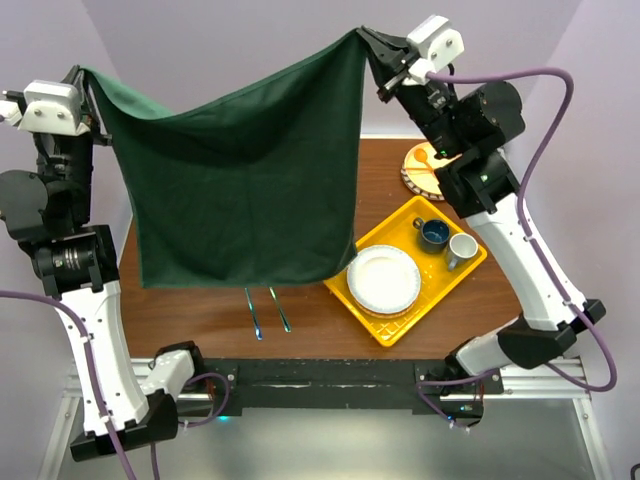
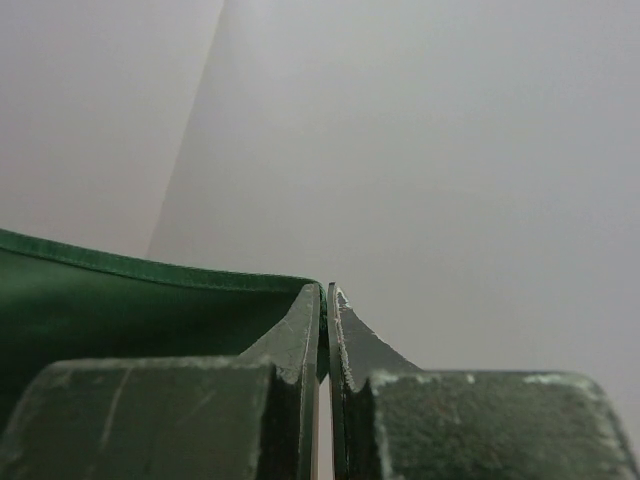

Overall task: Fold the napkin into a case and place the utensils inside
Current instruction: Flatten out the crumpled napkin at the center of the board.

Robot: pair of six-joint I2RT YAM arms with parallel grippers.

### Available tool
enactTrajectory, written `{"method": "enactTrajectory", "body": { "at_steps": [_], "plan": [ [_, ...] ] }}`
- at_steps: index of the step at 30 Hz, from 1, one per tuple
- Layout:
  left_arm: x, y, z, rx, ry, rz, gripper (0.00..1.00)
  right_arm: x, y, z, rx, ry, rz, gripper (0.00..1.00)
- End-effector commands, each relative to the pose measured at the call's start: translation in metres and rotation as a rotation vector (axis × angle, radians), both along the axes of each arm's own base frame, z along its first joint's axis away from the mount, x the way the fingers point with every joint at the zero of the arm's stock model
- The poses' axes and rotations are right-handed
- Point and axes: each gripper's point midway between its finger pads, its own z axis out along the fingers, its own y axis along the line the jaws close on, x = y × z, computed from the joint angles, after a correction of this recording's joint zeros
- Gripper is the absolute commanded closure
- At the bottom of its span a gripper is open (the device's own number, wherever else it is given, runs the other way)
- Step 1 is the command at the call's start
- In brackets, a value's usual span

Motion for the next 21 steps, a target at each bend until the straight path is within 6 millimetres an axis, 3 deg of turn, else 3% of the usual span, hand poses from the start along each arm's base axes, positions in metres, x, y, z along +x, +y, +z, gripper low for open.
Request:
{"method": "enactTrajectory", "body": {
  "at_steps": [1,5,8,11,15,19,21],
  "plan": [
    [-0.037,-0.013,0.027,0.041,-0.08,-0.01,1.0,-0.038,-0.003,0.024,0.013,-0.072,0.077,1.0],
    [-0.045,-0.005,0.007,0.03,-0.002,0.052,1.0,-0.06,0.008,0.012,-0.049,-0.068,0.165,1.0],
    [-0.059,0.002,-0.001,0.02,0.028,0.11,1.0,-0.077,0.019,-0.009,-0.125,-0.064,0.243,1.0],
    [-0.077,0.005,-0.009,0.019,0.041,0.154,1.0,-0.086,0.024,-0.031,-0.165,-0.044,0.281,1.0],
    [-0.105,0.005,-0.016,0.041,0.029,0.205,1.0,-0.109,0.021,-0.041,-0.186,-0.049,0.312,1.0],
    [-0.114,0.013,-0.024,0.035,0.052,0.264,1.0,-0.119,0.026,-0.054,-0.199,-0.018,0.351,1.0],
    [-0.108,0.02,-0.031,0.029,0.087,0.294,1.0,-0.121,0.03,-0.058,-0.185,0.015,0.371,1.0]
  ]
}}
